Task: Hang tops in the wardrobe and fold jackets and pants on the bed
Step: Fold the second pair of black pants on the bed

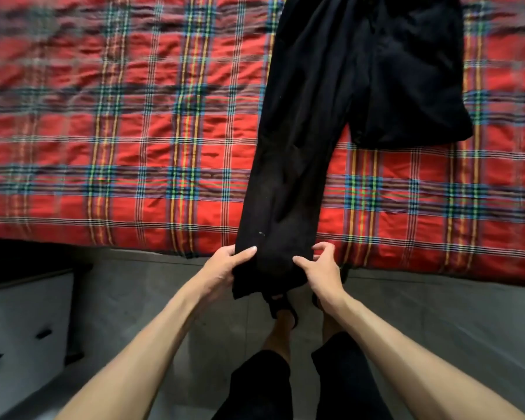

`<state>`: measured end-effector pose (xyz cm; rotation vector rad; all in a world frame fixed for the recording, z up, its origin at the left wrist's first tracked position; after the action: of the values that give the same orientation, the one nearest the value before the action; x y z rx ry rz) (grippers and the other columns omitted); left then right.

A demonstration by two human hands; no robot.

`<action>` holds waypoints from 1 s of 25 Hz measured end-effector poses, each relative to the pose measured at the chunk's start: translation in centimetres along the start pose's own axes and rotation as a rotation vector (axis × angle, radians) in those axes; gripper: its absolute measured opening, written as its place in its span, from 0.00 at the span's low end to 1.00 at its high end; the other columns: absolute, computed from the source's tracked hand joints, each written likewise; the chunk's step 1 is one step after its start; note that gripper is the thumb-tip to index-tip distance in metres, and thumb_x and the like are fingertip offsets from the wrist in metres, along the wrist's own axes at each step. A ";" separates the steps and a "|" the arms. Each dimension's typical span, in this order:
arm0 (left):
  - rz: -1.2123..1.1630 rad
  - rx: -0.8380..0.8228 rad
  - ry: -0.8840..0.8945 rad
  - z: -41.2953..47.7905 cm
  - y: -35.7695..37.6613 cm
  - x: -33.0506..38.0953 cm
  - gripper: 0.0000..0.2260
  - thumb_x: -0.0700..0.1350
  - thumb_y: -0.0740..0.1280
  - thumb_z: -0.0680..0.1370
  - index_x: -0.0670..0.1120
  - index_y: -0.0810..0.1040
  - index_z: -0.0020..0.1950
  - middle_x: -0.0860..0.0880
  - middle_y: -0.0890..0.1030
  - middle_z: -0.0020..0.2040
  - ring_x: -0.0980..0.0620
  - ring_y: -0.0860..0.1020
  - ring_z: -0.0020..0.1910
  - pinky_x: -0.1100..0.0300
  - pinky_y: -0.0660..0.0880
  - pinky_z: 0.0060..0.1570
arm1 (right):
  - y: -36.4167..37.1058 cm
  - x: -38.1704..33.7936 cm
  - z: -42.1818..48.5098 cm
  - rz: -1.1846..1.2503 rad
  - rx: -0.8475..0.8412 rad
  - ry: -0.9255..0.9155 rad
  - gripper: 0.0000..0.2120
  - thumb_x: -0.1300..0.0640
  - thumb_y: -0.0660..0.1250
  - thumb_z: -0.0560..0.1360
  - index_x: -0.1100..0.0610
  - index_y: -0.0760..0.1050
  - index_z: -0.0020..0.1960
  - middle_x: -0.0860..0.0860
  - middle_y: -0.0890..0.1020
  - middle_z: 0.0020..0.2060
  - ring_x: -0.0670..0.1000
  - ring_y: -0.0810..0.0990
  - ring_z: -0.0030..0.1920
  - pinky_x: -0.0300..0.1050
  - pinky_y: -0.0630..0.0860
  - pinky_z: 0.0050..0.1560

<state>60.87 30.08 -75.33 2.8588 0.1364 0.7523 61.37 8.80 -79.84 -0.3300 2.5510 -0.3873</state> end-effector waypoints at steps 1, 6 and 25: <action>-0.009 -0.038 0.011 -1.1 0.6 0.6 0.15 0.45 0.66 0.80 0.43 0.77 0.65 0.44 0.82 0.61 0.46 0.80 0.61 0.52 0.76 0.59 | 0.0 -0.5 -0.9 -0.057 -0.004 -0.015 0.15 0.51 0.74 0.72 0.54 0.73 0.54 0.49 0.79 0.47 0.51 0.79 0.49 0.42 0.72 0.44; -0.047 -0.118 0.023 -4.8 2.9 2.4 0.15 0.45 0.63 0.81 0.48 0.73 0.69 0.49 0.81 0.63 0.51 0.79 0.63 0.59 0.78 0.53 | 0.9 0.0 -4.0 0.186 -0.181 0.248 0.15 0.50 0.74 0.73 0.63 0.80 0.47 0.53 0.82 0.42 0.50 0.78 0.40 0.43 0.76 0.42; 0.211 0.549 0.199 -9.4 1.3 3.0 0.19 0.49 0.71 0.77 0.46 0.68 0.62 0.48 0.81 0.51 0.49 0.78 0.52 0.55 0.73 0.50 | -1.8 -3.0 -10.9 0.492 -0.242 0.034 0.10 0.57 0.65 0.80 0.64 0.77 0.53 0.57 0.84 0.51 0.56 0.83 0.52 0.54 0.79 0.52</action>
<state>58.88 30.67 -65.58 3.3402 0.0770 1.2051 58.27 10.29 -68.94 0.2227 2.6010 0.1019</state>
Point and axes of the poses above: each hand's wrist, its own z-axis towards the middle knuckle, its own y-axis out of the palm, x = y × z, the point moved 6 cm from there along z, towards the middle knuckle
